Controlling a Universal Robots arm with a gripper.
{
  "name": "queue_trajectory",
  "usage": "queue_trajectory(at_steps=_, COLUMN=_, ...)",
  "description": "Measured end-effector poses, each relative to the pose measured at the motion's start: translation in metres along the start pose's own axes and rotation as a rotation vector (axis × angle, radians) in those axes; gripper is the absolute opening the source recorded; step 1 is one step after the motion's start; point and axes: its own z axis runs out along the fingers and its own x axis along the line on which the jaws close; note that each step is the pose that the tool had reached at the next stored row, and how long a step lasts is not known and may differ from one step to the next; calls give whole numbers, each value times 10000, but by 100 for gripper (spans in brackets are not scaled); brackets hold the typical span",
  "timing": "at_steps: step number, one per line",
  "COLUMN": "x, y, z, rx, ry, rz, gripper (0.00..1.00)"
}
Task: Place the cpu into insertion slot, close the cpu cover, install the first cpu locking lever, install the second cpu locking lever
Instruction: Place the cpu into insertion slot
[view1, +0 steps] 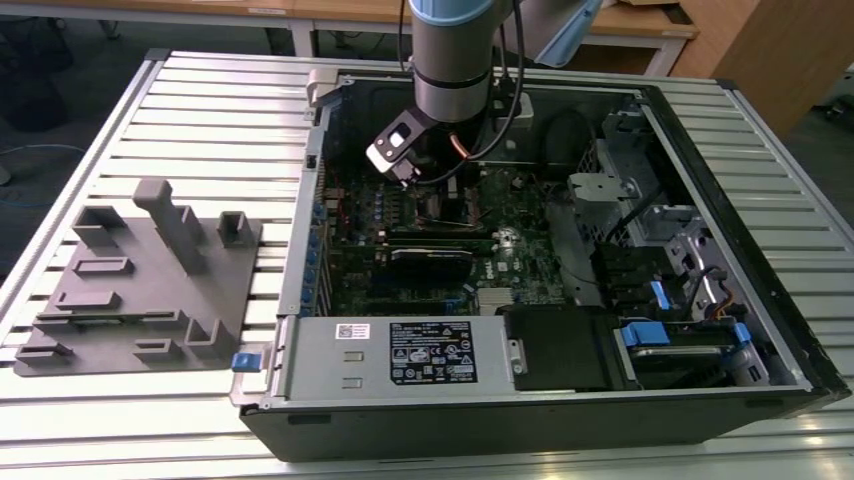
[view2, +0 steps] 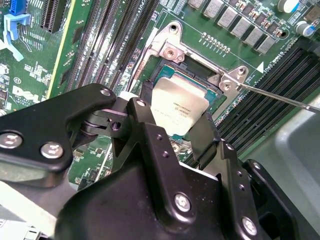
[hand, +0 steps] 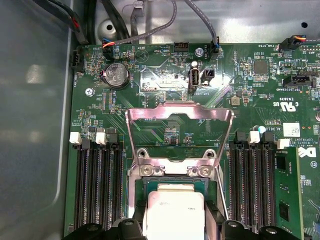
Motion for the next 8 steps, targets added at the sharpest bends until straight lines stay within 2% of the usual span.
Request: queue_trajectory(at_steps=8, x=0, y=0, z=1, rx=-1, ry=1, rz=0, gripper=54)
